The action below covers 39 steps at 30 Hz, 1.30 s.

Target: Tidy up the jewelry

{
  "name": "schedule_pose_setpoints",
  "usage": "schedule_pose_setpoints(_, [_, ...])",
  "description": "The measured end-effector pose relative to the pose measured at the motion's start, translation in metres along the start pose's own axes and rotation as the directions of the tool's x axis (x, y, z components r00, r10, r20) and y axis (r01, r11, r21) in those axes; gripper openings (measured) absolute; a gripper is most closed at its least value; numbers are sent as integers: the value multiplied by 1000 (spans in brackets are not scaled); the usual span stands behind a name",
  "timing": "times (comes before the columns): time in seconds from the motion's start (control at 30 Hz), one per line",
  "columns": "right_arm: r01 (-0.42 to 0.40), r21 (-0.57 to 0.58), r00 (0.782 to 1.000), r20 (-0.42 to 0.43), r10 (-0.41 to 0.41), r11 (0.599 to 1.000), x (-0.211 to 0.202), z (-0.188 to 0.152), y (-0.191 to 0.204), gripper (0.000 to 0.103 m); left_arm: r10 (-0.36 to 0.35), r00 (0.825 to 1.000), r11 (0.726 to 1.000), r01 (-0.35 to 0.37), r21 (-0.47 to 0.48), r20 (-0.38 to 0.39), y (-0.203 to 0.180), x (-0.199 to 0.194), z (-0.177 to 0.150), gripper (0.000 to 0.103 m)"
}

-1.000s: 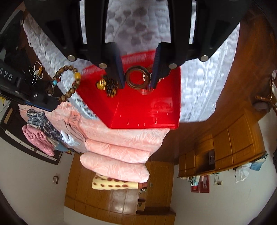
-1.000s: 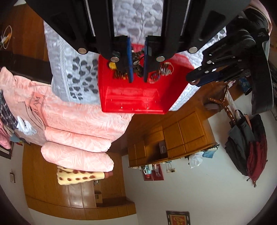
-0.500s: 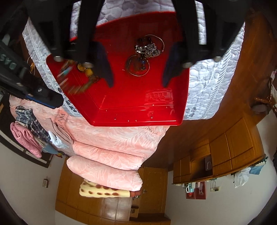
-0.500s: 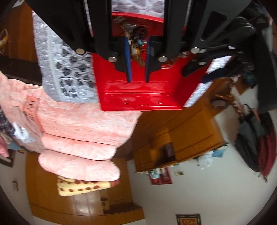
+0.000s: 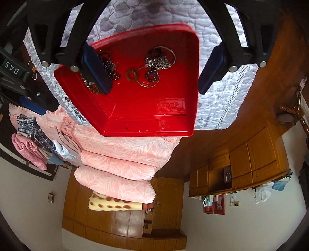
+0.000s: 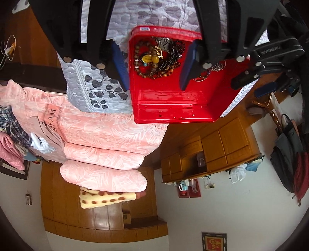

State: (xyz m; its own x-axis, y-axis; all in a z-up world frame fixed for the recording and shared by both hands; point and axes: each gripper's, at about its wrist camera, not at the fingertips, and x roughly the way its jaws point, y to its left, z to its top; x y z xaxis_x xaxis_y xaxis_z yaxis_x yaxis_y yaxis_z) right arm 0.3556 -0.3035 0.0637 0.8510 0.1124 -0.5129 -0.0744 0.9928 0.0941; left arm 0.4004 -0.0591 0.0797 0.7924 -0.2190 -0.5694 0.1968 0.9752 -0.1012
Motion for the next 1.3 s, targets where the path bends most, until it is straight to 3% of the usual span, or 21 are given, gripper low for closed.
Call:
schedule_pose_setpoints(0.3, [-7,13,1000,27,7,1000,-24,-19,-3,86,19,999,1000,-19,-3,38,4,-31,-17,95])
schedule_pose_setpoints(0.5, [-29,14,998,53,28,999,-41,-32,-1,96,10,998,1000,-10,0,66,1,-51,-28,96])
schedule_pose_setpoints(1.3, [-48,-34,989,136,53,998,-97,-54,12,97,11,987,1000,-13,10,163,-4,-118,-52,97])
